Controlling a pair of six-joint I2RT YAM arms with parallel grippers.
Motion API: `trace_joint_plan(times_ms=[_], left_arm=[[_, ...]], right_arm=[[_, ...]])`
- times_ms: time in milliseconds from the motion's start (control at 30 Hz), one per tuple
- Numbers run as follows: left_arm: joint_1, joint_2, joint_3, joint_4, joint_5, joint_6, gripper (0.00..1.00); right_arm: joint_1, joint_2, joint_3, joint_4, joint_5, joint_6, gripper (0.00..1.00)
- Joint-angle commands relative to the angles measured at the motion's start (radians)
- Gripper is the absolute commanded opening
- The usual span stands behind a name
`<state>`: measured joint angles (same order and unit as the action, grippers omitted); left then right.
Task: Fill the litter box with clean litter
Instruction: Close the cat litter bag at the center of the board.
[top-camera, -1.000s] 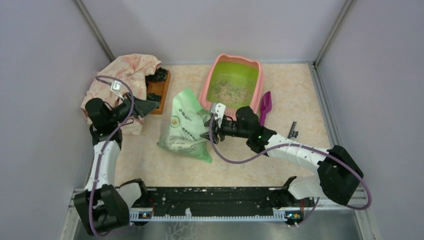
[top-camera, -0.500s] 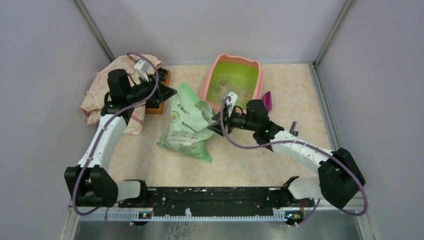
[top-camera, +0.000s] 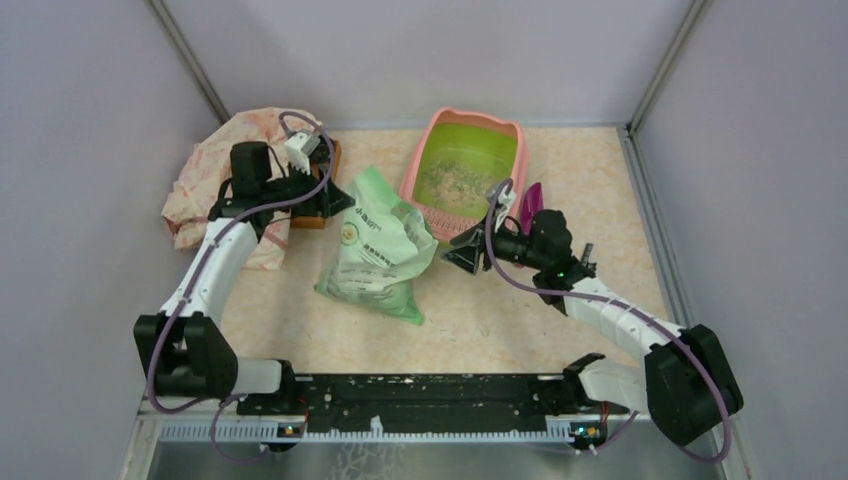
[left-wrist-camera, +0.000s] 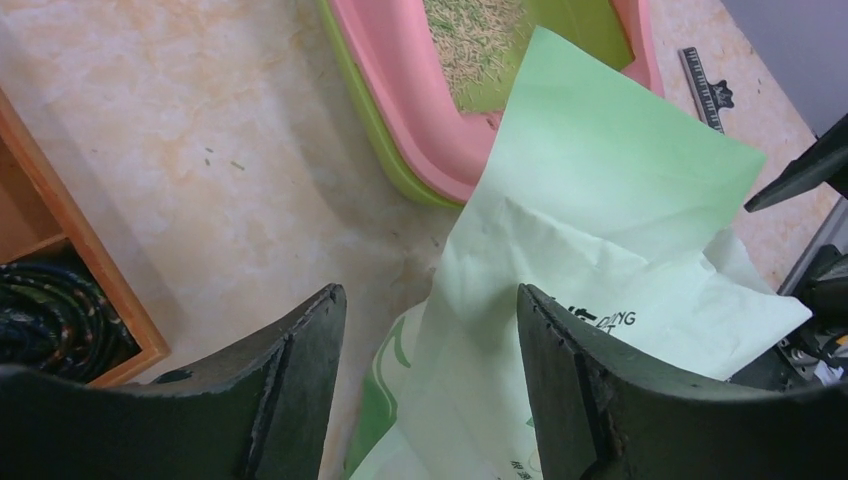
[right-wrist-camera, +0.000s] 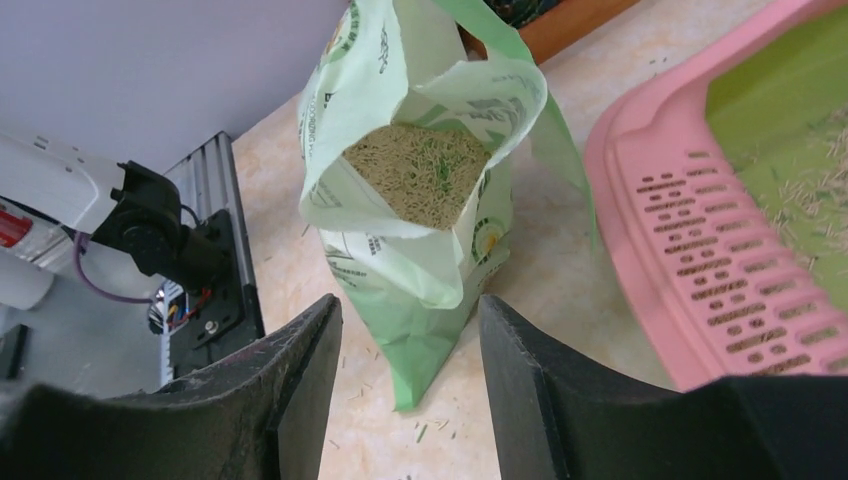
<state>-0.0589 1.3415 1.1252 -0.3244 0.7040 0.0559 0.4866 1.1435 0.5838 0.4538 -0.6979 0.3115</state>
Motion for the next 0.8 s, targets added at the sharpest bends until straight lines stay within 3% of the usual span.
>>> trace_joint_plan(times_ms=[0,333,633,667,700,767], left_arm=[[-0.007,0.008,0.041,-0.02,0.091,0.058,0.69],[-0.01,0.07,0.044,0.021,0.324,0.049,0.68],[-0.019,0.093,0.033,0.045,0.404,0.044,0.62],[-0.023,0.088,0.029,0.048,0.408,0.042,0.59],[-0.026,0.082,0.023,0.051,0.416,0.046,0.49],[-0.027,0.068,0.019,0.046,0.407,0.045,0.13]], right_arm=[[-0.037,-0.06,-0.059,0.15,-0.078,0.107,0.53],[-0.066,-0.071,-0.128,0.244,-0.126,0.175,0.53],[-0.071,-0.036,-0.139,0.317,-0.157,0.215,0.53],[-0.071,-0.031,-0.142,0.331,-0.158,0.223,0.53],[-0.071,-0.025,-0.144,0.34,-0.16,0.227,0.53],[-0.071,-0.018,-0.152,0.361,-0.164,0.239,0.53]])
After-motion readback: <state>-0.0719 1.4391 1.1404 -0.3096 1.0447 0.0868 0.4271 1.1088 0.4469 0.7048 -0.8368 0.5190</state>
